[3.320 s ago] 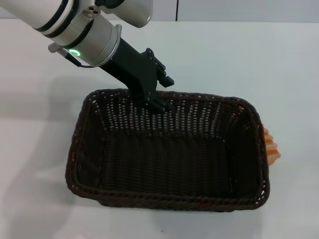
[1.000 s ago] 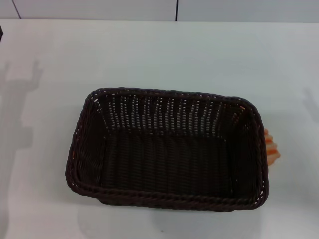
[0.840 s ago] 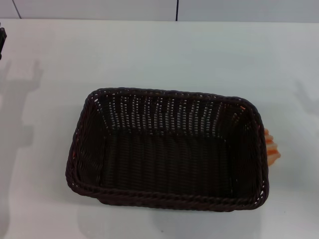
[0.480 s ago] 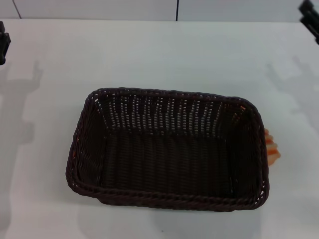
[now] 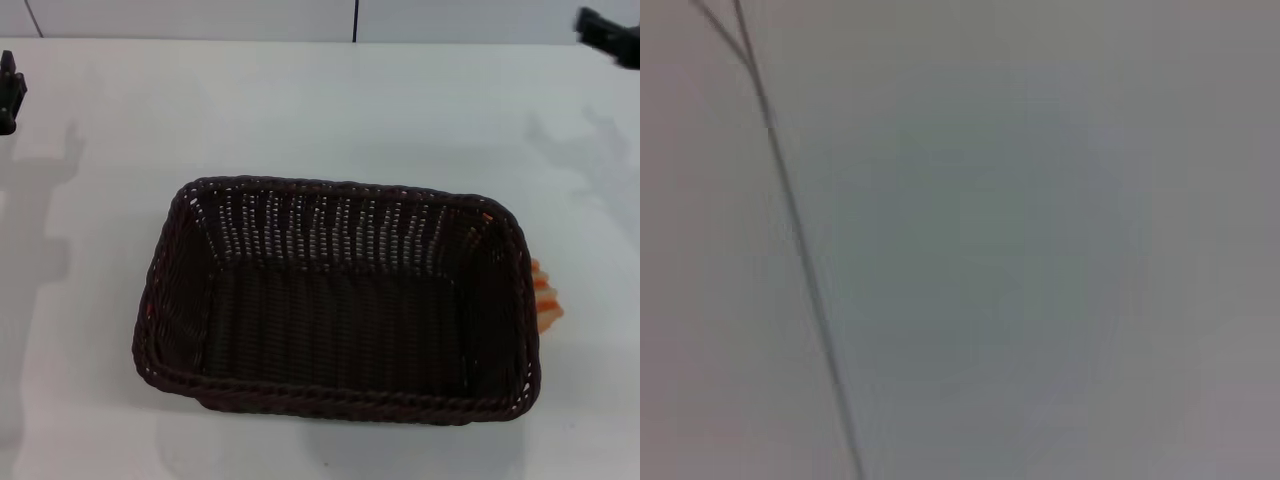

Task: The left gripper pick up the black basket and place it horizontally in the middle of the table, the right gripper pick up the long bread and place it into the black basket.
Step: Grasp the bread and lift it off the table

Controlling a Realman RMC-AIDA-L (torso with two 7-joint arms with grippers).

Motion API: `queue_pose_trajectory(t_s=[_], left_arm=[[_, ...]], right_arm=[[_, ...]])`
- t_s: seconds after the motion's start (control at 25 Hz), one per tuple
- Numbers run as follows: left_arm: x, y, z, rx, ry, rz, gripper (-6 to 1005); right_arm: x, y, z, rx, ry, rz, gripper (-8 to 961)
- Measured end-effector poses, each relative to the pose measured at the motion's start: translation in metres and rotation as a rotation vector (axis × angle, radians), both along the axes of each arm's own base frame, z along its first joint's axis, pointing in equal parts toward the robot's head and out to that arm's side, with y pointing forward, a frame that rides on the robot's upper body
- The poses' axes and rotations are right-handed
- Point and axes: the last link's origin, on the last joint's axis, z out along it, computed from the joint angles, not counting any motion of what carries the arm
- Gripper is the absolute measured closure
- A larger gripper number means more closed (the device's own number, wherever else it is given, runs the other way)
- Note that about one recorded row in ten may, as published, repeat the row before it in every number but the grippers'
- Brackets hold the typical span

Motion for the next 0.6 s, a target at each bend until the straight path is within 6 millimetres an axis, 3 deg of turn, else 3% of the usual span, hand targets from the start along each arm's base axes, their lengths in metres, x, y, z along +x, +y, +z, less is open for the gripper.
queue_pose_trajectory(t_s=[0.24, 0.6], left_arm=[[-0.004, 0.002, 0.002, 0.007, -0.010, 0.023, 234], [-0.005, 0.003, 0.002, 0.004, -0.012, 0.033, 234]], right_arm=[[0.005, -0.006, 0.030, -0.123, 0.062, -0.134, 127], [0.006, -0.017, 0.037, -0.353, 0.008, -0.208, 127]])
